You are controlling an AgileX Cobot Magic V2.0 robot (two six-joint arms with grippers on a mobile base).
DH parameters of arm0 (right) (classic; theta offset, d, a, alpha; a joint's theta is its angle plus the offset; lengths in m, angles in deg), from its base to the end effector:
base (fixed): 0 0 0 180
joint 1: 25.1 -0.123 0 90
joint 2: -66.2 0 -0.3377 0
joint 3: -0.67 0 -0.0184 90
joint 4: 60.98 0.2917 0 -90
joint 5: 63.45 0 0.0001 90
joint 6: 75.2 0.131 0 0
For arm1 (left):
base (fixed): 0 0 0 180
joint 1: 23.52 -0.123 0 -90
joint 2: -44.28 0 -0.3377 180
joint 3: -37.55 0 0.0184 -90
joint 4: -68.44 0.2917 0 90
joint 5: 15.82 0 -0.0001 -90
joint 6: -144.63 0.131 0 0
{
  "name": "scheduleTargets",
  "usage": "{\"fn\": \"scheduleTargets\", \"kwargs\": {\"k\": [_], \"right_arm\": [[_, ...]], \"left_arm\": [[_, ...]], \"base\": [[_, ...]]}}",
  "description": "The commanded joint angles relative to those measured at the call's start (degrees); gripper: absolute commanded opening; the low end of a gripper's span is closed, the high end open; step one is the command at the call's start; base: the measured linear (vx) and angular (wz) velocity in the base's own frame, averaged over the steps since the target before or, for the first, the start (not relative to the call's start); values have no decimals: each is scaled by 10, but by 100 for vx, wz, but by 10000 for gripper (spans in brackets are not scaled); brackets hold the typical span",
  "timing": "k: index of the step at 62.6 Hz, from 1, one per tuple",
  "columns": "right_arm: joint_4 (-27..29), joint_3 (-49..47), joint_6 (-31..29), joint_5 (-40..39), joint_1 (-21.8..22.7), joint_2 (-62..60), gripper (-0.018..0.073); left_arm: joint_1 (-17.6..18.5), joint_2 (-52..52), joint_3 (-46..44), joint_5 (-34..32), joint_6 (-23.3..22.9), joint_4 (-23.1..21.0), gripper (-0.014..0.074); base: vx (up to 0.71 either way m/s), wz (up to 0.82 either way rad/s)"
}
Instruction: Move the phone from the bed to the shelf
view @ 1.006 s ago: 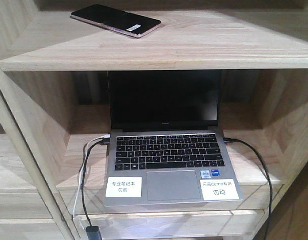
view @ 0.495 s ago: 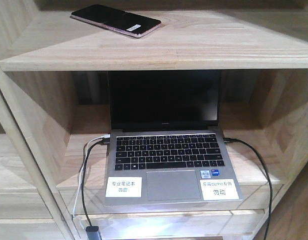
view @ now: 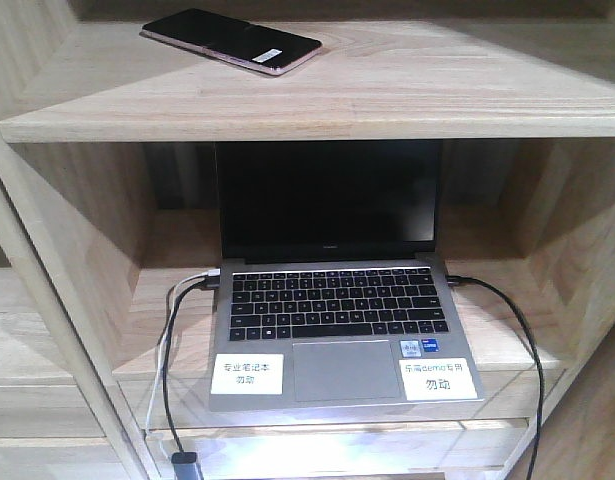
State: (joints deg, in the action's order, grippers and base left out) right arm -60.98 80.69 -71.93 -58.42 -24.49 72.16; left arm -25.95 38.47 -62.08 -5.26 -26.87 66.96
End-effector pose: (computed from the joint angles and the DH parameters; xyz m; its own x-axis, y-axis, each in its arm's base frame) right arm 0.0848 -0.0009 0.1945 -0.0170 0.0572 -0.9982 0.0116 0.9983 0.0570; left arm 0.0839 0.0029 0.1795 -0.1209 0.1176 -0.9857 -0.0230 0.9924 0.1213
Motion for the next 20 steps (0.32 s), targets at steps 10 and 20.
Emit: {"fn": "scheduleTargets", "kwargs": {"k": [10, 20], "right_arm": [[-8, 3, -8, -41, 3, -7, -6], [-8, 3, -8, -41, 3, -7, -6]], "left_arm": [[2, 8, -12, -41, -3, -5, 1], [2, 8, -12, -41, -3, -5, 1]], "base": [[0, 0], [0, 0]]}}
